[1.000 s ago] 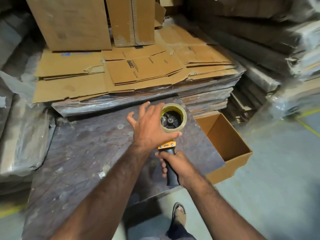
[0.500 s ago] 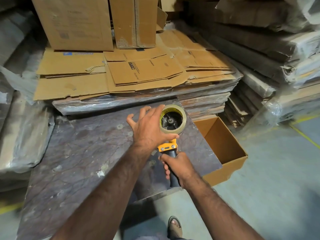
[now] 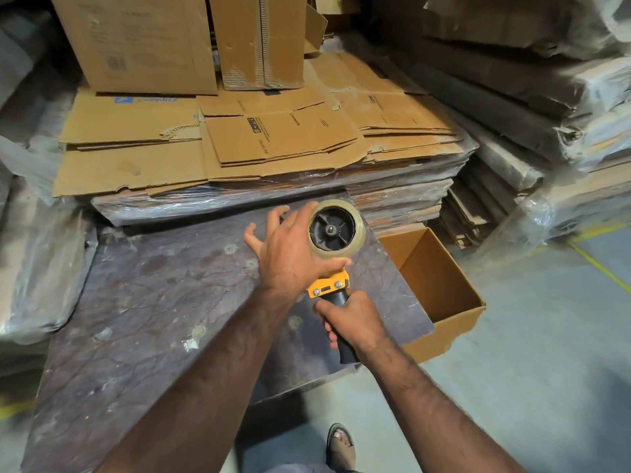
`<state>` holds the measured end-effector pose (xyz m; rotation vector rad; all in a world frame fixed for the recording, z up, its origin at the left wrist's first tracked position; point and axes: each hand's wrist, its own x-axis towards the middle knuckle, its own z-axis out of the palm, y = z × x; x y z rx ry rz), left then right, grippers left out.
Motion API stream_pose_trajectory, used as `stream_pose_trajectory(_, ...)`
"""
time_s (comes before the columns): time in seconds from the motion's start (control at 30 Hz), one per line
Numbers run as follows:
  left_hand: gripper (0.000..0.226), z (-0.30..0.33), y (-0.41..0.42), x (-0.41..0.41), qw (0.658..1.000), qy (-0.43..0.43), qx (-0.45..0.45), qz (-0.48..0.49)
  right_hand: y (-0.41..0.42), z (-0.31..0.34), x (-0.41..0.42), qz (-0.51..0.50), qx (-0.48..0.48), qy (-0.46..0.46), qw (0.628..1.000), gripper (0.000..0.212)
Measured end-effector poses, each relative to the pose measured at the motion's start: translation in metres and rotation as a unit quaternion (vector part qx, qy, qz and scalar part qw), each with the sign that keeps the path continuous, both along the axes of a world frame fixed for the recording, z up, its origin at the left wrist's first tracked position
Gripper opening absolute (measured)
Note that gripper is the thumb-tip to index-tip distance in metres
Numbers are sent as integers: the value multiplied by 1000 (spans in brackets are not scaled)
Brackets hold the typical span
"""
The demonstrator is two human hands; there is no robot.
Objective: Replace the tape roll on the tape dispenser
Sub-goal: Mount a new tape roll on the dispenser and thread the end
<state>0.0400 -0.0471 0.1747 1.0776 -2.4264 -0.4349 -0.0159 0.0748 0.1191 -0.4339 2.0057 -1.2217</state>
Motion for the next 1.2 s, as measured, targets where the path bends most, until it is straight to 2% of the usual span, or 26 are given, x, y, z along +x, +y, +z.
stream_pose_trajectory(0.13,110,21,-9,-3,1000,-23,6,-7,-6,8,-3,5,-1,21,1000,17)
stream_pose_trajectory(0.27,116,28,-12,-6,993,-94,-29,-68,-8,7,0,5,18,45,999,21)
stream_pose_trajectory(0.4,115,20,-22,0,990,-102,-36,-91,-7,-1,0,11,50,96,994,22)
stream_pose_trajectory(0.47,105,14,-25,2,996,-63,0,-68,-8,-3,-2,9,90,175,980,34)
stream_pose_trajectory(0.57,89,4,-24,4,990,24,142,8,-11,1,-5,5,149,278,949,45)
stream_pose_trajectory(0.67,93,1,-21,4,950,109,292,28,-13,9,-6,11,146,343,928,38)
stream_pose_trajectory(0.73,74,3,-18,5,907,173,381,45,-15,13,-5,8,146,373,916,36)
stream_pose_trajectory(0.77,73,2,-18,4,883,189,426,51,-15,13,-5,4,151,386,910,34)
stream_pose_trajectory(0.87,109,-2,-22,5,821,230,515,93,-18,14,-6,-4,160,415,895,33)
stream_pose_trajectory(0.93,112,-9,-28,4,800,258,536,84,-19,14,-6,1,163,424,891,34)
stream_pose_trajectory(1.07,114,3,-24,7,813,222,535,49,-19,11,-7,3,153,413,898,34)
stream_pose_trajectory(1.13,92,6,-22,8,826,217,520,9,-20,10,-8,1,137,395,908,33)
stream_pose_trajectory(1.2,74,5,-26,5,868,206,450,-35,-22,9,-10,-1,125,375,918,34)
